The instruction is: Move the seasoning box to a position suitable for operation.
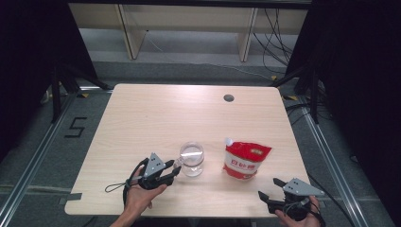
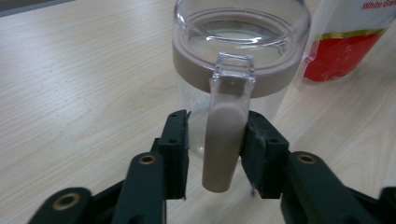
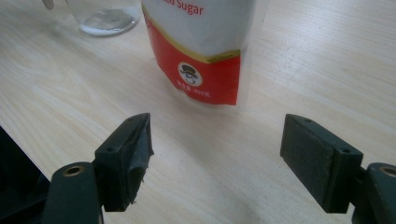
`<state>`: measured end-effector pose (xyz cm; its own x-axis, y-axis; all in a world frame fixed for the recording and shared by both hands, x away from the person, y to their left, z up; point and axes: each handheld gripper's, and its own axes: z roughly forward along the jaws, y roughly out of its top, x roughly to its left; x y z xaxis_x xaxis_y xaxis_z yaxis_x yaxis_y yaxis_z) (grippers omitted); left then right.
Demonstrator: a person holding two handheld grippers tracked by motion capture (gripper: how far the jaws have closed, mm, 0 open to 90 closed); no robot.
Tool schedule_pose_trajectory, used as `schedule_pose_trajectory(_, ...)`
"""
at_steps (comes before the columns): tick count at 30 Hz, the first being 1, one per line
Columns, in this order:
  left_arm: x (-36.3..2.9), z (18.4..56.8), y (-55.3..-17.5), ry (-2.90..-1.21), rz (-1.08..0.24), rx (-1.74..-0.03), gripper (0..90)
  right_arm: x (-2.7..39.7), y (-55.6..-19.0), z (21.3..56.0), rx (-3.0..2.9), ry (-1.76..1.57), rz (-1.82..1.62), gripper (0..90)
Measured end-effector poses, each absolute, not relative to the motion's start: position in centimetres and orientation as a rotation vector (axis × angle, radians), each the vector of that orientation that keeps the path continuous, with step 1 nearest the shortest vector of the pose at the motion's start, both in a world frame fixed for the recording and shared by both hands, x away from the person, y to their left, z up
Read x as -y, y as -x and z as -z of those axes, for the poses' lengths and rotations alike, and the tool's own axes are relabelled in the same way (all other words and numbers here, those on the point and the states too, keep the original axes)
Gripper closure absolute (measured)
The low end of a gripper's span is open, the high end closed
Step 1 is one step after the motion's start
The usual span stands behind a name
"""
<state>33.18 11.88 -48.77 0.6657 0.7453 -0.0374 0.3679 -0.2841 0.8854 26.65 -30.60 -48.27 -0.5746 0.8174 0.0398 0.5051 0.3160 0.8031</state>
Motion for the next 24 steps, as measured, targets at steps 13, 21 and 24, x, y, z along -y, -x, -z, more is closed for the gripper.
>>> schedule_pose_trajectory(13,-11.7,49.2,-34.1,-1.912,-0.612,-0.9,72.2,30.8,-26.8,48.3,-2.206,-1.155,-1.14,25.8)
schedule_pose_trajectory(21,-11.9,49.7,-35.0,-1.906,-0.592,-0.879,73.7,30.8,-26.9,48.3,-2.203,-1.135,-1.163,25.8)
schedule_pose_trajectory(24,-12.2,49.7,-35.2,-1.905,-0.565,-0.849,73.8,30.8,-26.9,48.3,-2.203,-1.128,-1.159,25.8)
